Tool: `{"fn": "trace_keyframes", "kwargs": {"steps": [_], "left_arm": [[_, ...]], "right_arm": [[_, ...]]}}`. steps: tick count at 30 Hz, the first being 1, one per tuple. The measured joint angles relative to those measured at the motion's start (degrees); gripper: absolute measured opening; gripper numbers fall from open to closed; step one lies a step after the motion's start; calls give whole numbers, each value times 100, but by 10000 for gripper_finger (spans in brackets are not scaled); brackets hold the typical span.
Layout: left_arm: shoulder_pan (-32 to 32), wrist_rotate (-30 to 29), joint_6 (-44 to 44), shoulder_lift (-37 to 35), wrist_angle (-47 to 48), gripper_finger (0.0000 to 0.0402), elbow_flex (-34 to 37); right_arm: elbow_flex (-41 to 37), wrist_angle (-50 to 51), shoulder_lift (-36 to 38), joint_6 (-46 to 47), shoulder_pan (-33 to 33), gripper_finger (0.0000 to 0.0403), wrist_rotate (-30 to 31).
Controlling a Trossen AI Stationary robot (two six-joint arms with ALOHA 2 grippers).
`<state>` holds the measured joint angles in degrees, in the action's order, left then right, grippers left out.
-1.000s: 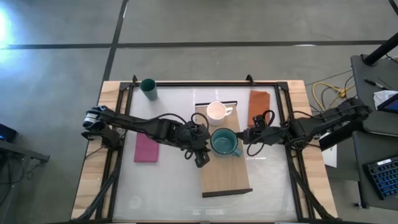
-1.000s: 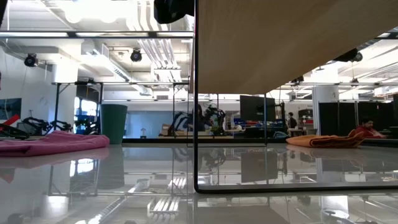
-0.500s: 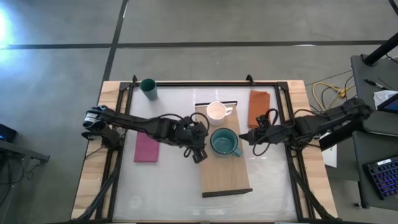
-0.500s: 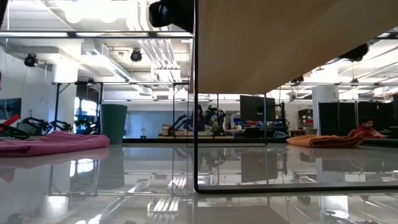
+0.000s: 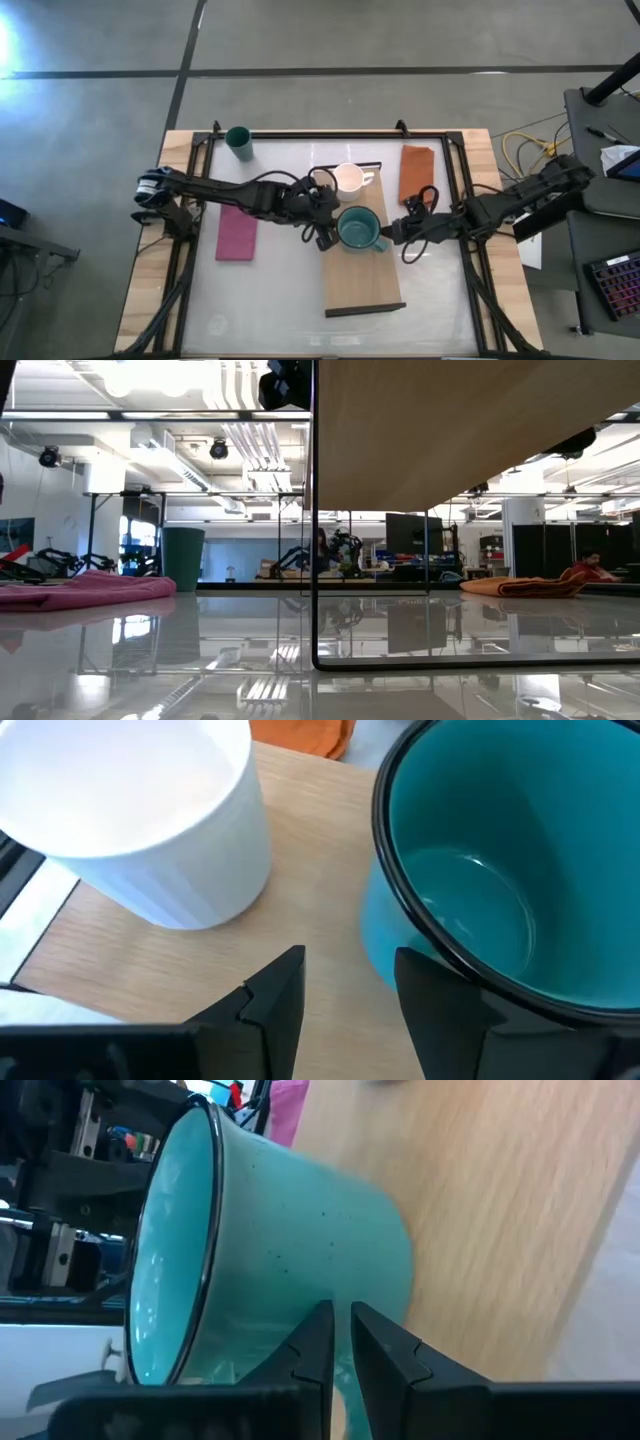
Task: Stack small to large cups/mugs on shelf
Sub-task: Put the blue mug on the shelf
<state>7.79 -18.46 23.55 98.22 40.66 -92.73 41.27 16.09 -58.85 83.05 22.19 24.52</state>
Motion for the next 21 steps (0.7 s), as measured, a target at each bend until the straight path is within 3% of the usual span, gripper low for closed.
{"fn": "trace_keyframes", "kwargs": {"steps": [16, 21], "left_arm": [[247, 146, 317, -2, -3, 143, 40], [247, 31, 325, -10, 494, 143, 40]], "right_arm": [[143, -86, -57, -469, -545, 34, 471], [143, 113, 167, -803, -640, 34, 470]]}}
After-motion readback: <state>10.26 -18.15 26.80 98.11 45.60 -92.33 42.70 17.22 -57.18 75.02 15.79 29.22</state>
